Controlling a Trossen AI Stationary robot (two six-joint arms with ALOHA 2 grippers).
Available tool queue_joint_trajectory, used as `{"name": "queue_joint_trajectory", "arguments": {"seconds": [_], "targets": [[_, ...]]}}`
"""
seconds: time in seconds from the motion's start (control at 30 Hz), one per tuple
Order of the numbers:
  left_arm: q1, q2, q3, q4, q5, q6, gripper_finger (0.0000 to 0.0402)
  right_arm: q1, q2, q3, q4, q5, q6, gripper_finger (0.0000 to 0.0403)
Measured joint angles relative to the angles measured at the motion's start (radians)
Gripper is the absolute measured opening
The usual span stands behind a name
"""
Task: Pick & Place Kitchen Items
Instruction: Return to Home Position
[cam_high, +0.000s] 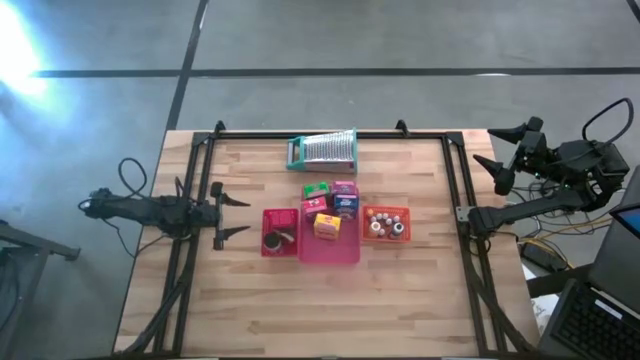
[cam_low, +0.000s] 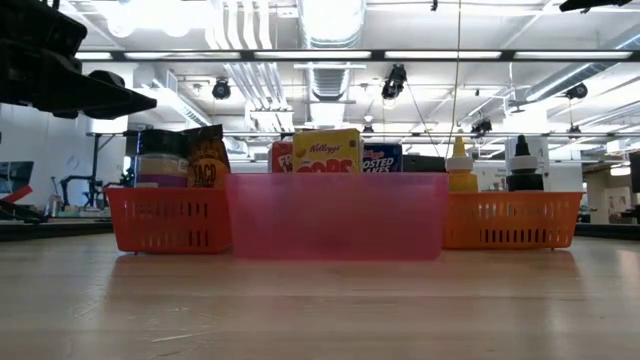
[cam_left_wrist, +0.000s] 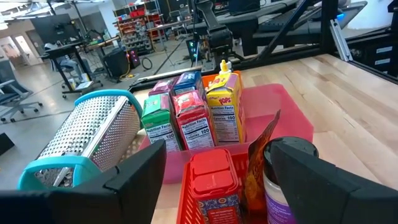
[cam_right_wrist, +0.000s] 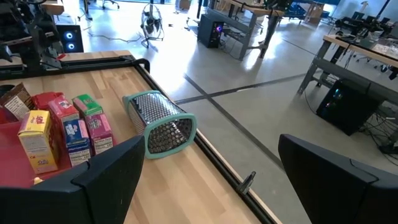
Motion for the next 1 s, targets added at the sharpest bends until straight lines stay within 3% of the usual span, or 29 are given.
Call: {"name": "queue_joint_trajectory", "arguments": {"seconds": [0.2,0.3,0.37,0.43,0.57,0.63,0.83,1.0], "targets": [[0.0,0.0,0.0,-0.001,0.0,0.0,0.0291,-0.003,0.0,-0.001,0.011,0.0,0.004,0.0364],[0.0,0.0,0.0,-0.001,0.0,0.0,0.0292,-0.072,0.0,-0.025,0.135,-0.004,0.2,0.0363],[0.0,0.0,0.0,-0.001,0.0,0.0,0.0294,-0.157,0.0,-0.055,0.246,-0.005,0.223,0.0364],[0.0,0.0,-0.001,-0.001,0.0,0.0,0.0294,-0.257,-0.004,-0.12,0.349,-0.136,0.112,0.0363],[0.0,0.0,-0.001,-0.002,0.0,0.0,0.0293,-0.447,-0.067,-0.31,0.592,-0.634,0.001,0.0364],[0.0,0.0,-0.001,-0.001,0.0,0.0,0.0291,-0.492,-0.116,-0.424,0.72,-0.759,-0.052,0.0363],[0.0,0.0,-0.001,-0.002,0.0,0.0,0.0294,-0.454,-0.274,-0.72,0.88,-0.822,-0.059,0.0364],[0.0,0.0,-0.001,-0.002,0.0,0.0,0.0291,-0.402,-0.407,-0.866,0.932,-0.819,-0.069,0.0363]]}}
